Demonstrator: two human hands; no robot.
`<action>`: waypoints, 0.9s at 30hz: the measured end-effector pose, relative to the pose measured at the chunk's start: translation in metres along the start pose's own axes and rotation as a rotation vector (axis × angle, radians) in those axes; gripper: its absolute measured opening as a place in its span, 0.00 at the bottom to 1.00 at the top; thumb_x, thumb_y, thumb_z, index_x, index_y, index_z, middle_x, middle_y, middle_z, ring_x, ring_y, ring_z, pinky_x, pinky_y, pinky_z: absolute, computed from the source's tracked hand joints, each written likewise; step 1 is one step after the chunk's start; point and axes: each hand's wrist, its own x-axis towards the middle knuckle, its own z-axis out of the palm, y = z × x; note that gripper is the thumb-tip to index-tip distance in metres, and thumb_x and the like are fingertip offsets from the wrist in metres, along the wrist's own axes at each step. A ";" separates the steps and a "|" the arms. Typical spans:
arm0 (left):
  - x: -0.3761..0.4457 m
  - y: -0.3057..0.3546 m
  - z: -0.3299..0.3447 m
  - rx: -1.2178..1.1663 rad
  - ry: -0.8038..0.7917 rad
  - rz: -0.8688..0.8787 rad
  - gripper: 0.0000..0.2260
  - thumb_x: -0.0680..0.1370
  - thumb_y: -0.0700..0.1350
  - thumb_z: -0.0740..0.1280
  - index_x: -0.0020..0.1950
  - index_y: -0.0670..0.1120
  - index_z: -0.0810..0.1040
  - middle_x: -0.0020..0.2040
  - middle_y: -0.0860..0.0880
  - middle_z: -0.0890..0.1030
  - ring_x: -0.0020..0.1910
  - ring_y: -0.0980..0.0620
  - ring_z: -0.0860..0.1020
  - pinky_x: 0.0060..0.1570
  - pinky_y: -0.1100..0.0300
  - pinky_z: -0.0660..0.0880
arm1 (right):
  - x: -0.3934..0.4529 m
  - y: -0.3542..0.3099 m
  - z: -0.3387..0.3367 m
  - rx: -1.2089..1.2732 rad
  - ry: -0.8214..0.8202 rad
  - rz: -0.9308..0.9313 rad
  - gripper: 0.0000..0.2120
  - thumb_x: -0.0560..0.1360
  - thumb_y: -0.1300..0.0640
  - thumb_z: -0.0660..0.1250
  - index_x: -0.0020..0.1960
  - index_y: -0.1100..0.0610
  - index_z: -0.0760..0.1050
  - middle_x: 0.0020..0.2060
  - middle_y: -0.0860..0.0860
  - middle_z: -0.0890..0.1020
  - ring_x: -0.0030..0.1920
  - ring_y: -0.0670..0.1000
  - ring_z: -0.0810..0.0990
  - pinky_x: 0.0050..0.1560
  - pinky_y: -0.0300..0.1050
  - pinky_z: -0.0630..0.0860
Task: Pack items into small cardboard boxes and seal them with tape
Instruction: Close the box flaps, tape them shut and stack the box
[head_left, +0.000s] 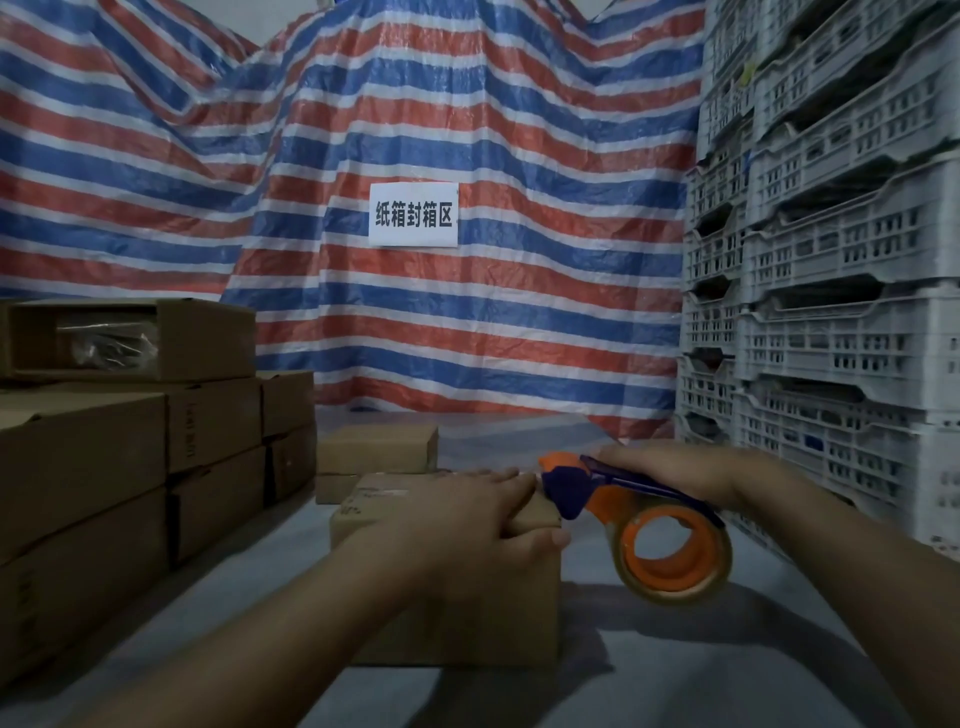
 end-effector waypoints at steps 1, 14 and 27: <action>0.000 -0.001 0.001 0.022 0.007 0.002 0.32 0.77 0.71 0.52 0.78 0.61 0.54 0.78 0.55 0.62 0.72 0.52 0.67 0.64 0.54 0.66 | 0.000 0.002 0.000 0.001 -0.003 -0.011 0.42 0.67 0.25 0.59 0.61 0.59 0.80 0.46 0.59 0.85 0.45 0.55 0.82 0.62 0.55 0.76; -0.001 -0.001 0.000 0.016 0.014 0.030 0.27 0.79 0.69 0.51 0.77 0.64 0.56 0.78 0.57 0.61 0.73 0.52 0.65 0.59 0.57 0.62 | 0.002 -0.008 -0.030 -0.596 0.035 0.014 0.24 0.74 0.25 0.57 0.54 0.42 0.75 0.49 0.45 0.81 0.47 0.46 0.79 0.51 0.43 0.73; -0.001 -0.003 0.002 0.024 -0.010 0.041 0.27 0.77 0.71 0.50 0.76 0.69 0.50 0.79 0.57 0.58 0.74 0.50 0.64 0.66 0.49 0.65 | -0.013 -0.002 0.014 -1.316 0.254 0.011 0.26 0.79 0.30 0.51 0.43 0.52 0.71 0.51 0.51 0.81 0.46 0.53 0.77 0.44 0.46 0.68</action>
